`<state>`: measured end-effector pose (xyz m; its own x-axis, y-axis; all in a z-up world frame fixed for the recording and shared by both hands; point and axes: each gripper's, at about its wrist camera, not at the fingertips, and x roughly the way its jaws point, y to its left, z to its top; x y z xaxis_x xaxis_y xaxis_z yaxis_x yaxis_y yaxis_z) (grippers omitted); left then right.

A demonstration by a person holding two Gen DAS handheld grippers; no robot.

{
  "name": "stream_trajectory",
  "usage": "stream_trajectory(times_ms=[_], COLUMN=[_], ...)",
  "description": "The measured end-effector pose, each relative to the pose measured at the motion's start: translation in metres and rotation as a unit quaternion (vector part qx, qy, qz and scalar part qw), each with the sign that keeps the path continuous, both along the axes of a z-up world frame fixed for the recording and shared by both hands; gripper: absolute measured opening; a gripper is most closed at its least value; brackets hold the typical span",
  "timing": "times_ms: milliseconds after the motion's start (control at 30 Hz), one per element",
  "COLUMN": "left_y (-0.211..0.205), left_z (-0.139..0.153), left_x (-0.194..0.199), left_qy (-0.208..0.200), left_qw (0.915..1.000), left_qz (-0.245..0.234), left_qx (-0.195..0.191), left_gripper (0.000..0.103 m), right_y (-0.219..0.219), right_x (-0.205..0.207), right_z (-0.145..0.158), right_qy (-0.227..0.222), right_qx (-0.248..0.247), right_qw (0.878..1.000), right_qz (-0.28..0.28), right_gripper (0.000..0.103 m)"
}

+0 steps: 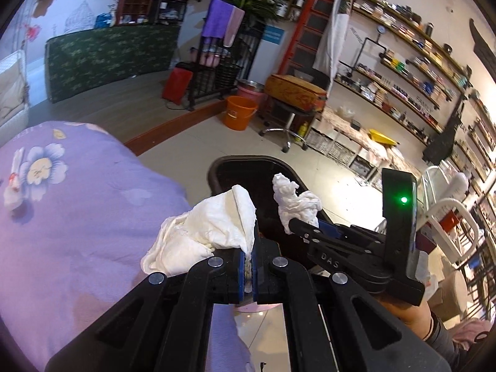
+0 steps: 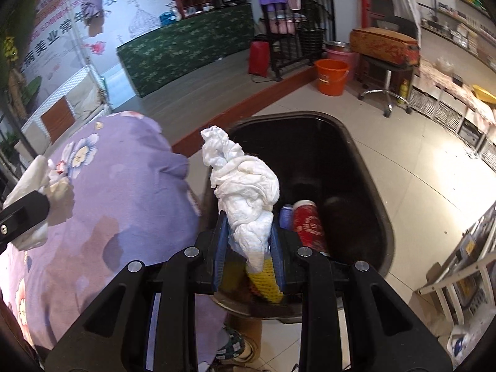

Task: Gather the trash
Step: 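Carry both white tissues over the black bin with both tools, then open the right tool over the bin while the left tool releases its tissue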

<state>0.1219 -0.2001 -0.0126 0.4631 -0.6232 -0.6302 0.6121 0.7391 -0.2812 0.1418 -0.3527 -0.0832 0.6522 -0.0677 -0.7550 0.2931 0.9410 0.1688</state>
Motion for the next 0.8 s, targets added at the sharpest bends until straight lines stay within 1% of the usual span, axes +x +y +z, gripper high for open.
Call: stream_trajectory(times_ms=[100, 267, 333, 433, 533, 633, 667, 800], left_y=[-0.016, -0.03, -0.033, -0.038, -0.041, -0.043, -0.044, -0.053], left_z=[-0.003, -0.008, -0.008, -0.01, -0.013, -0.015, -0.016, -0.018], left_x=[-0.001, -0.006, -0.008, -0.008, -0.006, -0.006, -0.006, -0.005], left_qy=[-0.001, -0.003, -0.005, -0.003, 0.004, 0.01, 0.011, 0.009], left_qw=[0.9998, 0.9989, 0.9985, 0.998, 0.9976, 0.9972, 0.997, 0.9962], left_qz=[-0.019, -0.041, -0.047, -0.054, -0.059, -0.063, -0.064, -0.069], left_qx=[0.009, 0.022, 0.026, 0.031, 0.035, 0.039, 0.041, 0.052], left_gripper=[0.003, 0.003, 0.003, 0.003, 0.003, 0.003, 0.003, 0.003], right_y=[-0.011, -0.03, -0.035, -0.038, -0.042, -0.043, -0.044, -0.046], right_x=[0.0, 0.007, 0.008, 0.013, 0.019, 0.02, 0.018, 0.014], right_z=[-0.011, -0.032, -0.04, -0.049, -0.059, -0.062, -0.062, -0.053], right_qy=[0.014, 0.038, 0.044, 0.051, 0.059, 0.059, 0.058, 0.048], right_qx=[-0.007, 0.003, 0.011, 0.009, 0.014, 0.021, 0.023, 0.018], right_qw=[1.0, 0.998, 0.998, 0.997, 0.996, 0.996, 0.996, 0.997], right_qz=[-0.019, -0.048, -0.052, -0.057, -0.061, -0.058, -0.058, -0.059], right_gripper=[0.026, 0.026, 0.027, 0.028, 0.031, 0.035, 0.037, 0.038])
